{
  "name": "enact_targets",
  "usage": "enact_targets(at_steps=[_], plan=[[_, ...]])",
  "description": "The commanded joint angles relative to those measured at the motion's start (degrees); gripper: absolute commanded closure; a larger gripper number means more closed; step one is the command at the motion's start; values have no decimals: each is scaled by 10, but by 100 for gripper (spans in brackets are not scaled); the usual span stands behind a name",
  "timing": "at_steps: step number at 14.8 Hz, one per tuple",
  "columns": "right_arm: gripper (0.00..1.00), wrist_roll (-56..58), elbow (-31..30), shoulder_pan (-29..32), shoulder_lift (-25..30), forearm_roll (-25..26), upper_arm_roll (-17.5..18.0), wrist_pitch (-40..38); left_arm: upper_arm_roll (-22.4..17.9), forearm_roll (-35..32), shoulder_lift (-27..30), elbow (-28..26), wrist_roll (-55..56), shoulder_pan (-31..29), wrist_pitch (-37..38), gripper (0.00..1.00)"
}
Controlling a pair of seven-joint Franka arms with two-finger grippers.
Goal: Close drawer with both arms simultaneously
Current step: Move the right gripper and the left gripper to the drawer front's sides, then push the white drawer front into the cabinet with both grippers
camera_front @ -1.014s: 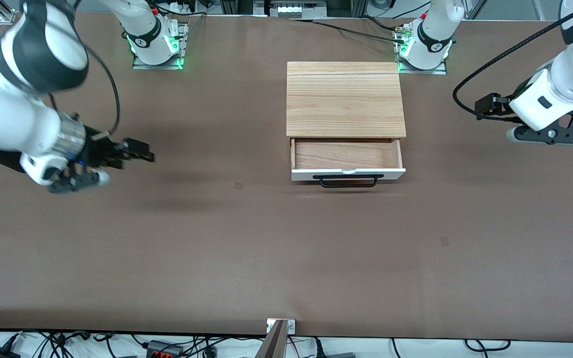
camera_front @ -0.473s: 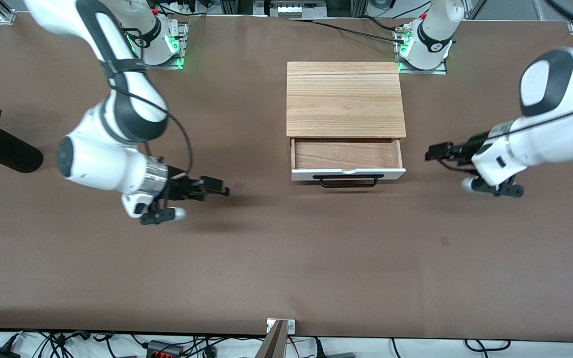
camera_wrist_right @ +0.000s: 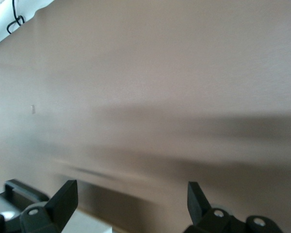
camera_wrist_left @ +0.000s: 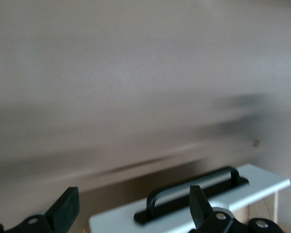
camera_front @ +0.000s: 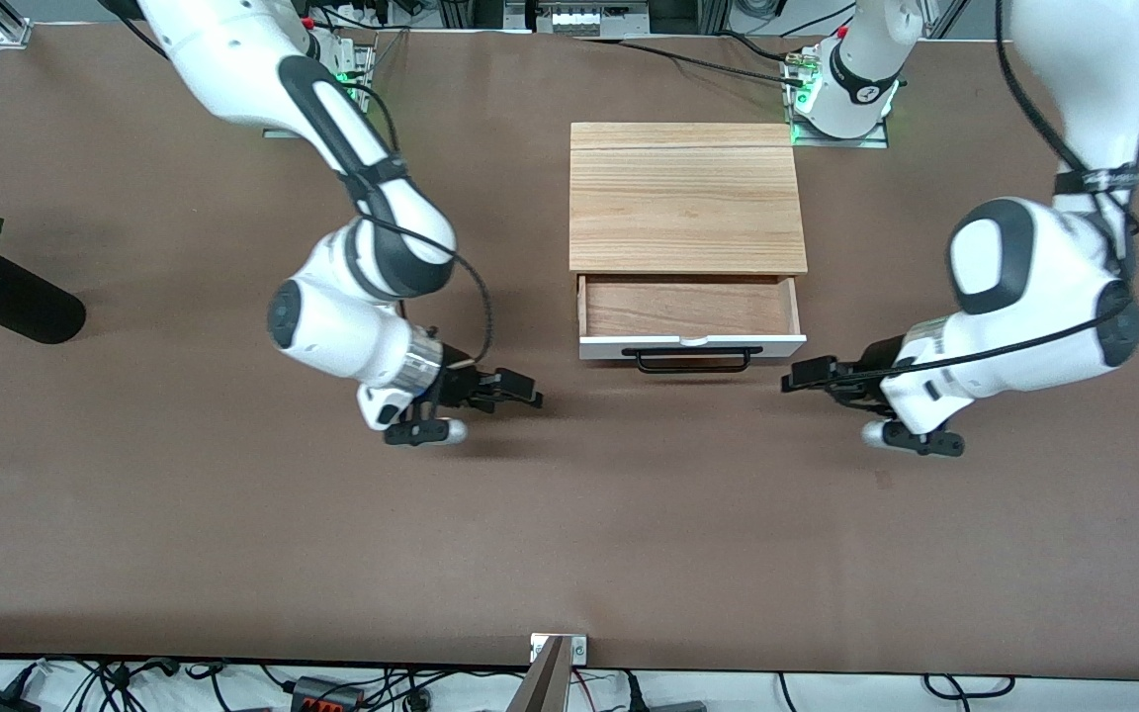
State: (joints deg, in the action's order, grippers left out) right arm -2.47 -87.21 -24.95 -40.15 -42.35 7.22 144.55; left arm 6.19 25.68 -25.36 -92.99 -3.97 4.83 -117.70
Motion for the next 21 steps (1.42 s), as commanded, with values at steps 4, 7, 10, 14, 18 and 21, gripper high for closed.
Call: enact_targets(at_steps=[4, 7, 10, 14, 18, 21], plan=[[0, -37, 20, -41, -15, -45, 3, 27, 28, 60, -2, -88, -65, -1, -76, 0], [0, -42, 21, -42, -14, -45, 3, -46, 29, 97, 0, -114, -91, -6, -61, 0], [0, -42, 21, -42, -14, -52, 4, -52, 30, 99, 2, -127, -113, -6, -58, 0], [0, -51, 22, -37, -12, -99, 3, -116, 29, 101, 4, -133, -113, -8, -23, 0], [0, -52, 22, -37, -12, -100, 3, -144, 29, 108, 6, -136, -113, -17, 5, 0], [0, -55, 22, -36, -12, -100, 2, -169, 30, 109, 7, -141, -113, -17, 10, 0]])
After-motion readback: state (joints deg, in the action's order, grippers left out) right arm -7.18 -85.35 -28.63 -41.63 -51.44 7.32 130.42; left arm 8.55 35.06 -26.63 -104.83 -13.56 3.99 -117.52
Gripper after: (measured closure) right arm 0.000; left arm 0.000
